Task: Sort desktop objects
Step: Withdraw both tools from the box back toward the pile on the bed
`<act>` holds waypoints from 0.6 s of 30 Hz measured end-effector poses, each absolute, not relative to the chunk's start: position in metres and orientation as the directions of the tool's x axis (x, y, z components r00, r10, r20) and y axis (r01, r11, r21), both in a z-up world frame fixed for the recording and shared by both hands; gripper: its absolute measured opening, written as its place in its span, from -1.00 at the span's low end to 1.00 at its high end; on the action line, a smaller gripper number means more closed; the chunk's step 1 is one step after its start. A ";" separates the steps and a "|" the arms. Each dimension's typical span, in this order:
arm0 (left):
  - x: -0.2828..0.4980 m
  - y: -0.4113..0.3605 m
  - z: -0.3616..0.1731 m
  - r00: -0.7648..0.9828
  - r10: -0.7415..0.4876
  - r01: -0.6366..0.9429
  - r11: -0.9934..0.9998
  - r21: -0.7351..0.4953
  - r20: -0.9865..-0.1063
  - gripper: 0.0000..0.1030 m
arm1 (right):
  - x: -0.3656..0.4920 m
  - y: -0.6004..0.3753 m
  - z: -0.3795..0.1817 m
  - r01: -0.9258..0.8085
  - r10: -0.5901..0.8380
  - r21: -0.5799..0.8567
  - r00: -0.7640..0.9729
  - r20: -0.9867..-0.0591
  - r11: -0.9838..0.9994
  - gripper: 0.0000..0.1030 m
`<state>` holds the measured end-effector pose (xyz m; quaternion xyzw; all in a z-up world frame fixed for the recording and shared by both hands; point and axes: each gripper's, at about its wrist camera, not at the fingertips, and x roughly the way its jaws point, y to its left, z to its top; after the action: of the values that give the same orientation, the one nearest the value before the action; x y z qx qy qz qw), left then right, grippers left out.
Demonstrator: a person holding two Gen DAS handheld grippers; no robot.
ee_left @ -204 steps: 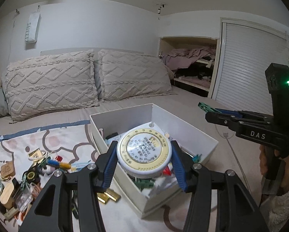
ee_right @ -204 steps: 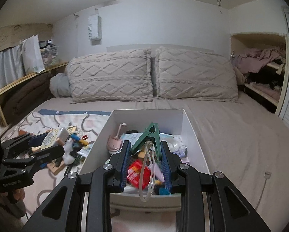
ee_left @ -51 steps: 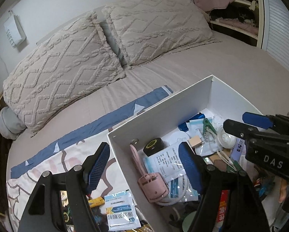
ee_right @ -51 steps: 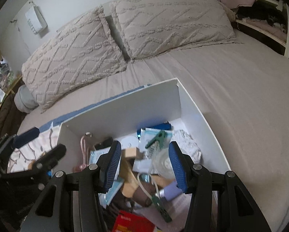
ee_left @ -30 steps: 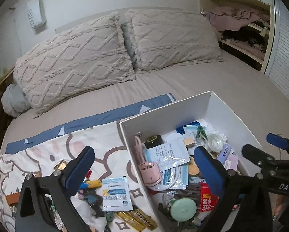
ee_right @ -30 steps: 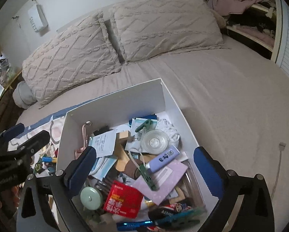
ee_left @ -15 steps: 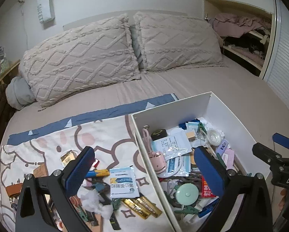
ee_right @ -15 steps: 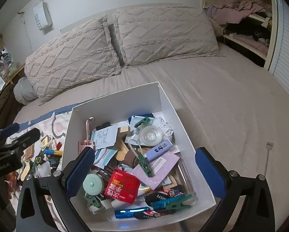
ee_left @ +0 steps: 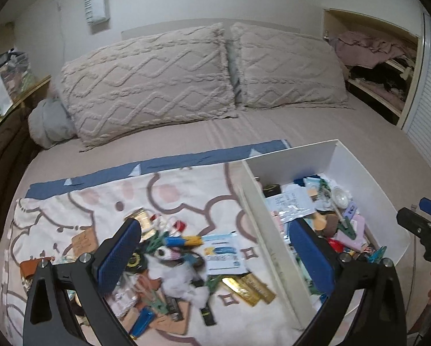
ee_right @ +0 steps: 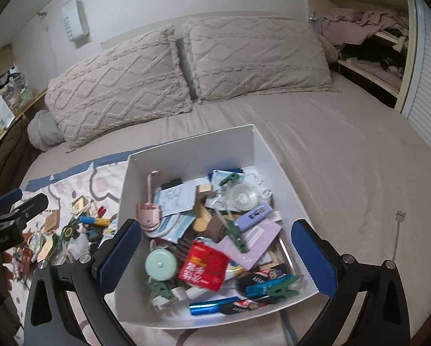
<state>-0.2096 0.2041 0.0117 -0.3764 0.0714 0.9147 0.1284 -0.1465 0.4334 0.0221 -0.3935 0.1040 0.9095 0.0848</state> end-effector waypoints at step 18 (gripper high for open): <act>-0.202 0.045 0.017 -0.723 0.061 -0.102 -0.995 0.019 -0.688 1.00 | -0.162 0.345 0.026 -0.145 0.018 0.120 -0.709 -0.705 -0.982 1.00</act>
<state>-0.2016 0.0448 0.0173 -0.3695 0.0277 0.9278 0.0438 -0.1619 0.3448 0.0255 -0.3786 0.0833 0.9207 0.0443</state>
